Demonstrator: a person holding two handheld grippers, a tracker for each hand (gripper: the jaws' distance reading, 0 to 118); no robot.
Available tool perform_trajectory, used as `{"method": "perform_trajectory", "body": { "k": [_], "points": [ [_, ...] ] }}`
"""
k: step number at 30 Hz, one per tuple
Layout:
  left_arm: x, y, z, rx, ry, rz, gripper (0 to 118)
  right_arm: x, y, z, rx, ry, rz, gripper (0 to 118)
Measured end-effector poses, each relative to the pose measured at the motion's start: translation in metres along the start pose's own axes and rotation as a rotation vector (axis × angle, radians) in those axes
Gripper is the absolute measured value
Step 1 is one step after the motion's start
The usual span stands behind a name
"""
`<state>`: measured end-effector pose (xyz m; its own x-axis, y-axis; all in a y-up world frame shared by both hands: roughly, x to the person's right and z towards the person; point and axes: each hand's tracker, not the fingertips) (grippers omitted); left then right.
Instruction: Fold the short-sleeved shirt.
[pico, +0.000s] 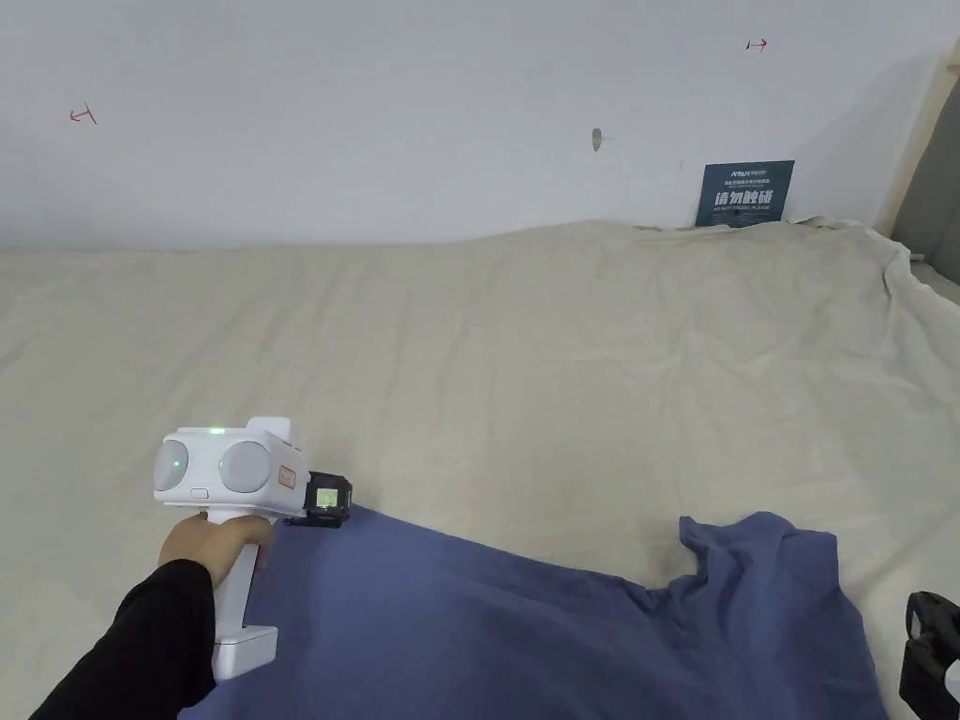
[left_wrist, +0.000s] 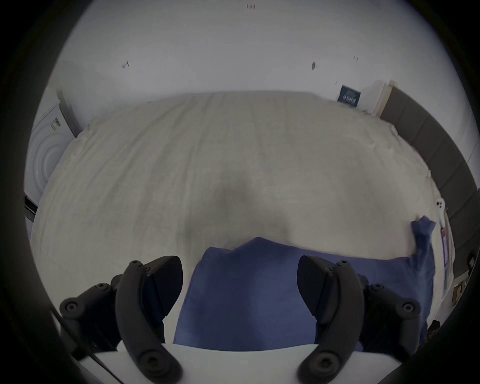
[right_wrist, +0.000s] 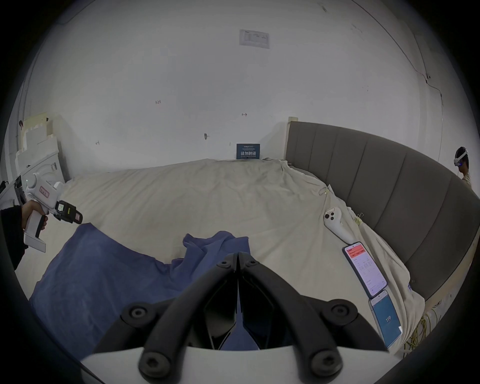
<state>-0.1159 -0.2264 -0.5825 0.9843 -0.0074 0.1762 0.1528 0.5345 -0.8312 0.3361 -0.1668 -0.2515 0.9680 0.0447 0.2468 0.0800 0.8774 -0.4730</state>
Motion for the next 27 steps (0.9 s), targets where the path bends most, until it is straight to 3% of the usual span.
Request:
{"method": "perform_trajectory", "body": {
  "k": [3, 6, 8, 14, 20, 21, 24, 25, 27],
  "points": [
    [0.002, -0.001, -0.023, -0.01, 0.015, -0.021, 71, 0.0, 0.0, -0.007, -0.007, -0.009, 0.004, 0],
    [0.007, -0.003, -0.041, -0.091, -0.01, -0.023, 37, 0.001, -0.001, -0.01, -0.019, -0.011, -0.003, 0],
    [0.011, -0.006, -0.037, -0.053, -0.019, -0.012, 5, 0.003, -0.002, -0.012, -0.025, -0.016, 0.003, 0],
    [0.024, -0.013, -0.017, -0.005, -0.011, -0.068, 1, 0.01, -0.001, -0.026, -0.085, 0.012, -0.031, 0],
    [0.015, -0.023, 0.053, 0.124, -0.089, -0.055, 0, 0.021, 0.008, -0.069, -0.222, 0.045, -0.099, 3],
    [0.014, -0.025, 0.066, 0.139, -0.093, -0.06, 0, 0.021, 0.009, -0.077, -0.262, 0.05, -0.106, 10],
    [0.012, -0.029, 0.097, 0.17, -0.107, -0.067, 0, 0.019, 0.01, -0.099, -0.328, 0.039, -0.105, 82],
    [0.011, -0.03, 0.104, 0.176, -0.111, -0.07, 0, 0.018, 0.008, -0.107, -0.358, 0.034, -0.099, 101],
    [0.006, -0.028, 0.109, 0.187, -0.11, -0.079, 0, 0.013, 0.003, -0.123, -0.385, 0.024, -0.077, 102]
  ]
}}
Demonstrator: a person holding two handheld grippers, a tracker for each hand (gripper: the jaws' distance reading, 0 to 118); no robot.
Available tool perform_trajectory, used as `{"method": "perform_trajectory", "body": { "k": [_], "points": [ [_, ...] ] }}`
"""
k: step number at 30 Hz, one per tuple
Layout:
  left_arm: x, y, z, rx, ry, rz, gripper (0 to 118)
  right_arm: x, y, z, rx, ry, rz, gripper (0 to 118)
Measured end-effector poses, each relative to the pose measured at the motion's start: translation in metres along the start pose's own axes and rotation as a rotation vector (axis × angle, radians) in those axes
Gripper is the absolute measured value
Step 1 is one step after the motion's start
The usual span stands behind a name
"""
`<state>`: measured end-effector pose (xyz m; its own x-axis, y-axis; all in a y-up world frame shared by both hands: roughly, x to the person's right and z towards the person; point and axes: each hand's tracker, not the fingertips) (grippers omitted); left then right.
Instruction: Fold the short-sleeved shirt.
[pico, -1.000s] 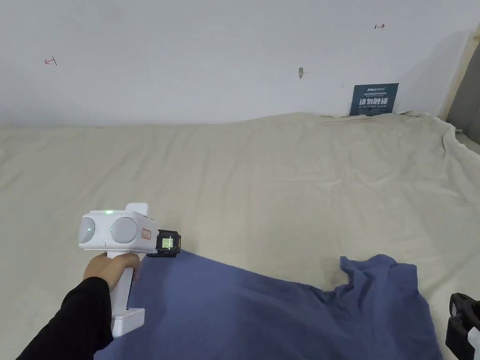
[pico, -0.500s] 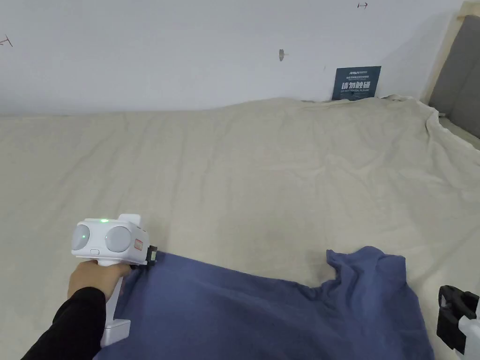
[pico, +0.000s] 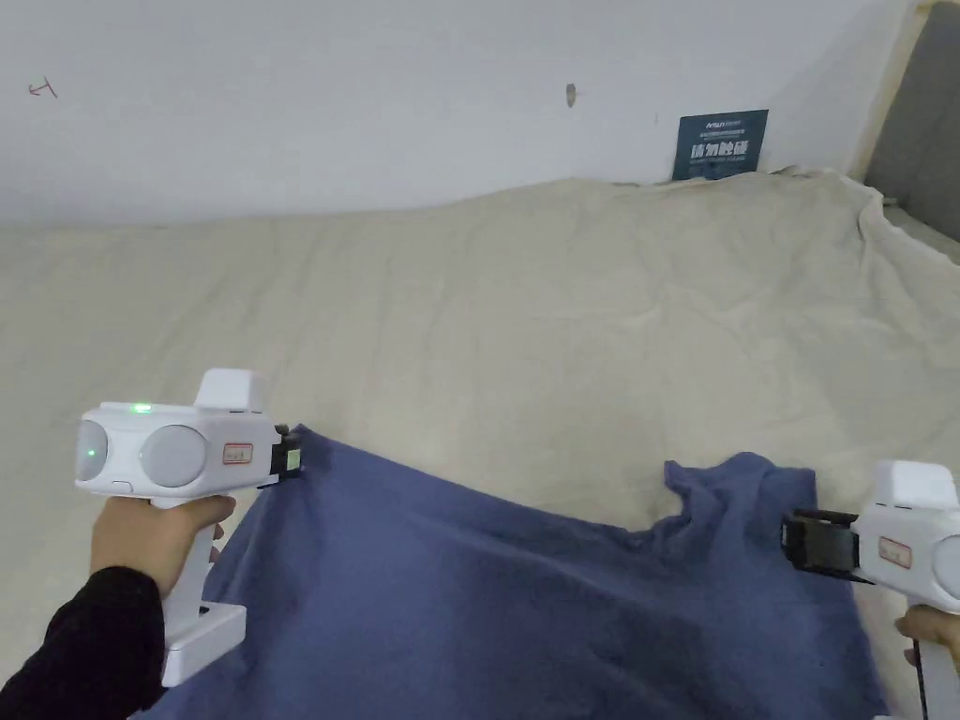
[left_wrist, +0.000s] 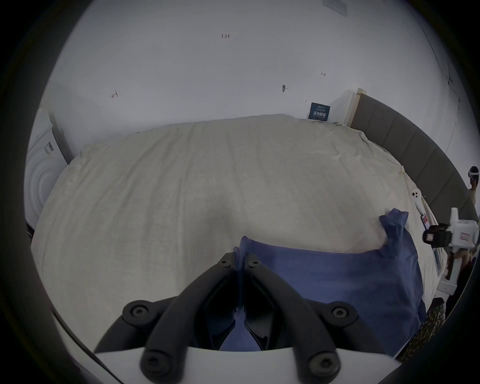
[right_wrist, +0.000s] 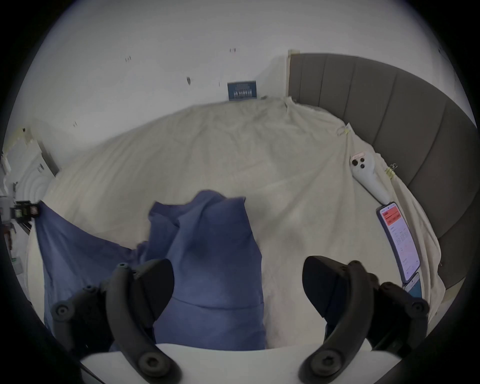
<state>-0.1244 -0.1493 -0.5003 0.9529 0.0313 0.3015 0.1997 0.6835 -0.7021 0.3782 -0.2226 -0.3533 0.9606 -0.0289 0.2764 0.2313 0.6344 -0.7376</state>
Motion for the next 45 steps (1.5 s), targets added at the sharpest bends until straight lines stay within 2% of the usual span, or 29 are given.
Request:
{"method": "perform_trajectory", "body": {
  "k": [3, 4, 5, 7, 9, 10, 11, 13, 14, 16, 20, 23, 31, 39, 45],
  "points": [
    [0.001, 0.002, 0.011, 0.009, 0.0, -0.003, 0, -0.007, -0.002, -0.024, -0.087, -0.036, 0.039, 100],
    [0.001, 0.001, 0.014, 0.012, -0.001, -0.003, 0, -0.01, -0.003, -0.031, -0.118, -0.047, 0.045, 94],
    [0.002, 0.001, 0.016, 0.013, -0.002, -0.004, 0, -0.011, -0.005, -0.037, -0.148, -0.054, 0.049, 85],
    [0.005, 0.001, 0.019, 0.015, 0.0, -0.004, 0, -0.016, -0.009, -0.045, -0.187, -0.075, 0.062, 59],
    [0.007, -0.001, 0.02, 0.013, -0.002, -0.003, 0, -0.02, -0.014, -0.044, -0.181, -0.058, 0.066, 54],
    [0.007, -0.002, 0.02, 0.014, 0.0, -0.003, 0, -0.022, -0.014, -0.04, -0.166, -0.073, 0.065, 43],
    [0.007, -0.002, 0.019, 0.013, 0.001, -0.002, 0, -0.022, -0.012, -0.037, -0.167, -0.056, 0.055, 24],
    [0.008, -0.004, 0.019, 0.013, 0.004, 0.007, 0, -0.02, -0.014, -0.031, -0.161, -0.042, 0.049, 6],
    [0.007, -0.006, 0.018, 0.012, 0.004, 0.014, 0, -0.022, -0.015, -0.028, -0.151, -0.035, 0.059, 2],
    [0.007, -0.008, 0.019, 0.015, 0.008, 0.024, 0, -0.021, -0.013, -0.019, -0.122, -0.028, 0.092, 2],
    [0.004, -0.014, 0.028, 0.041, 0.018, 0.057, 0, -0.008, -0.007, 0.027, 0.003, 0.029, 0.024, 1],
    [-0.001, -0.018, 0.042, 0.058, 0.019, 0.094, 0, -0.006, 0.003, 0.067, 0.095, 0.058, 0.057, 1],
    [-0.018, -0.02, 0.114, 0.172, 0.029, 0.147, 0, -0.012, 0.03, 0.163, 0.337, 0.157, 0.07, 1],
    [-0.043, 0.026, 0.207, 0.352, 0.103, 0.162, 0, -0.036, 0.094, 0.231, 0.566, 0.223, 0.093, 1],
    [-0.058, 0.088, 0.263, 0.494, 0.16, 0.164, 0, -0.058, 0.16, 0.266, 0.703, 0.256, 0.109, 1]
  ]
}}
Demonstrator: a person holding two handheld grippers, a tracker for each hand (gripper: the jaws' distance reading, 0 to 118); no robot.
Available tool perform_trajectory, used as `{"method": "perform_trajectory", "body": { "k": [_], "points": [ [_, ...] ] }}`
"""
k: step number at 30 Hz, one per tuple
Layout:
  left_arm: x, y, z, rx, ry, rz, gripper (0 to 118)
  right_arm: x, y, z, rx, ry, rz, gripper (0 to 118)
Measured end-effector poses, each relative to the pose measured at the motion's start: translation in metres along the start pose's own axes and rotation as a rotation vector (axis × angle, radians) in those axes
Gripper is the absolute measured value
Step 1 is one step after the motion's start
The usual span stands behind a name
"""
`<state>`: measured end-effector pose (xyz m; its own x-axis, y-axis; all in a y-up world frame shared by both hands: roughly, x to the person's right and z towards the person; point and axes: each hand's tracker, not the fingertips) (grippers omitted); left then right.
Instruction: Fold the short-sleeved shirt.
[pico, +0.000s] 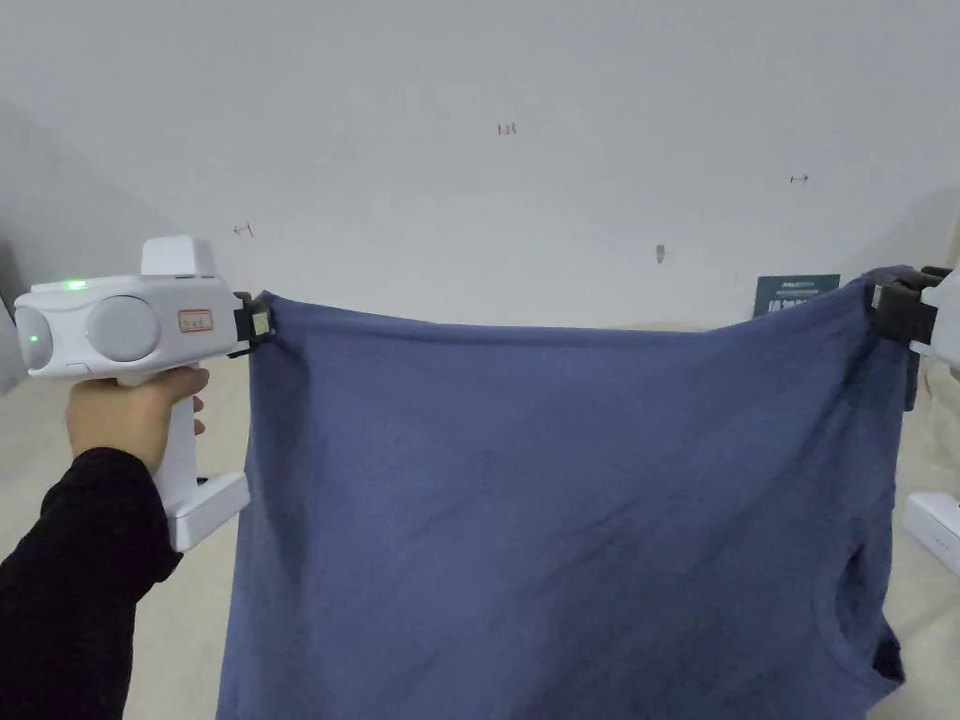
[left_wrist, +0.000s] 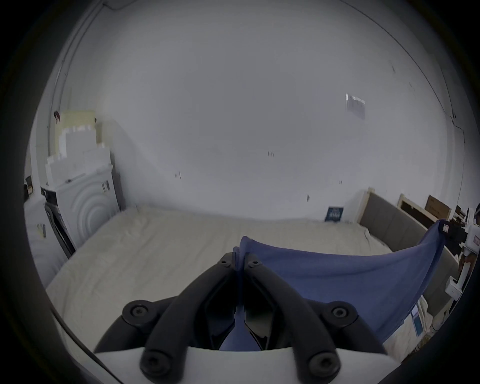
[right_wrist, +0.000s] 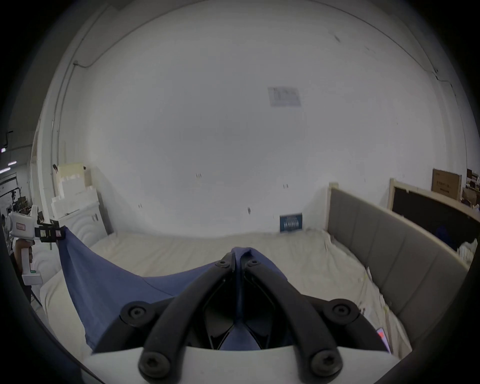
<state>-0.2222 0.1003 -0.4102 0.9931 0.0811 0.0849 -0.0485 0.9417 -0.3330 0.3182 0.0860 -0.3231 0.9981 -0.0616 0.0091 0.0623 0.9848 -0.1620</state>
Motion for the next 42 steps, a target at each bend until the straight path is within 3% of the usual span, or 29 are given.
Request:
{"method": "perform_trajectory", "body": {
  "k": [12, 19, 32, 42],
  "points": [
    [0.004, 0.106, 0.004, 0.156, 0.03, -0.029, 0, -0.01, 0.145, -0.022, 0.223, 0.024, 0.056, 1],
    [0.013, 0.127, -0.029, 0.172, 0.036, -0.039, 0, -0.008, 0.16, -0.048, 0.244, 0.013, 0.121, 1],
    [0.017, -0.012, -0.127, -0.058, 0.016, -0.055, 0, 0.03, -0.001, -0.115, -0.023, -0.009, 0.082, 1],
    [0.011, -0.154, -0.112, -0.233, -0.005, -0.018, 0, 0.047, -0.141, -0.08, -0.197, 0.007, -0.108, 1]
  ]
}}
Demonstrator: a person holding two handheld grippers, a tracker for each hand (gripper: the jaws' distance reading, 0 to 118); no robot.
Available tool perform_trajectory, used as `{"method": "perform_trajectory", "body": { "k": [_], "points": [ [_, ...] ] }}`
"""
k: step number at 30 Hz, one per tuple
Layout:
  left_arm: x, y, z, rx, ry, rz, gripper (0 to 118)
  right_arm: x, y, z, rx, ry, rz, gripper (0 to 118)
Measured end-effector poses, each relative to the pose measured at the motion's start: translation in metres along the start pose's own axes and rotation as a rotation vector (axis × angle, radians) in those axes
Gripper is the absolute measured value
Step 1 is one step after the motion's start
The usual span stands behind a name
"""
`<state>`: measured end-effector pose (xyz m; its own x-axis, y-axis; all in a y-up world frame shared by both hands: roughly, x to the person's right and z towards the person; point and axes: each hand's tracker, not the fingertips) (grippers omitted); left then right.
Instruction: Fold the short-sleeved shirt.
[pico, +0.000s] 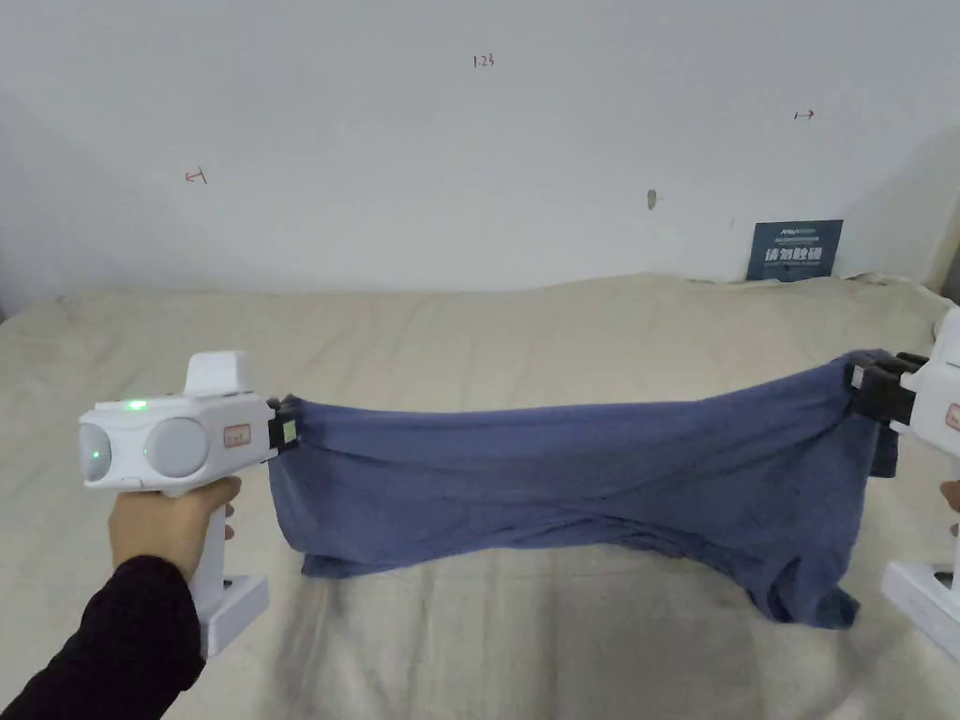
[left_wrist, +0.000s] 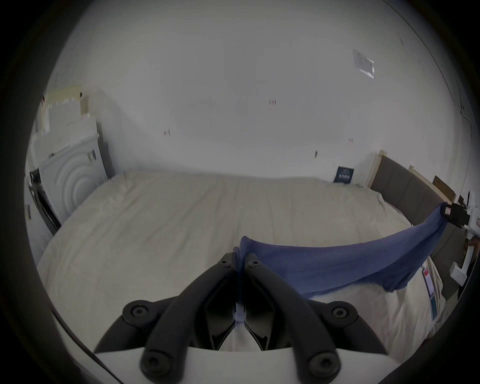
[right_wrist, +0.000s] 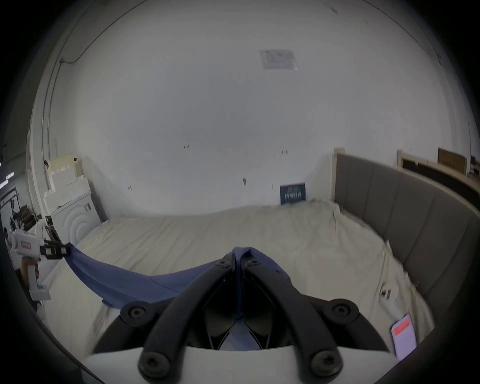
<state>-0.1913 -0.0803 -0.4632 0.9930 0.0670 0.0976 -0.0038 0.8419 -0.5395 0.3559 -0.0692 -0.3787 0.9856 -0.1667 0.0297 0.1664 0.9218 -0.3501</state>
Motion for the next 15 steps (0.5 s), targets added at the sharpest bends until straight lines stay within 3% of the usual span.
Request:
{"method": "perform_trajectory", "body": {
  "k": [15],
  "points": [
    [-0.03, -0.191, 0.1, -0.19, -0.004, 0.062, 0, -0.001, -0.159, 0.167, -0.144, 0.034, -0.134, 1]
  ]
}}
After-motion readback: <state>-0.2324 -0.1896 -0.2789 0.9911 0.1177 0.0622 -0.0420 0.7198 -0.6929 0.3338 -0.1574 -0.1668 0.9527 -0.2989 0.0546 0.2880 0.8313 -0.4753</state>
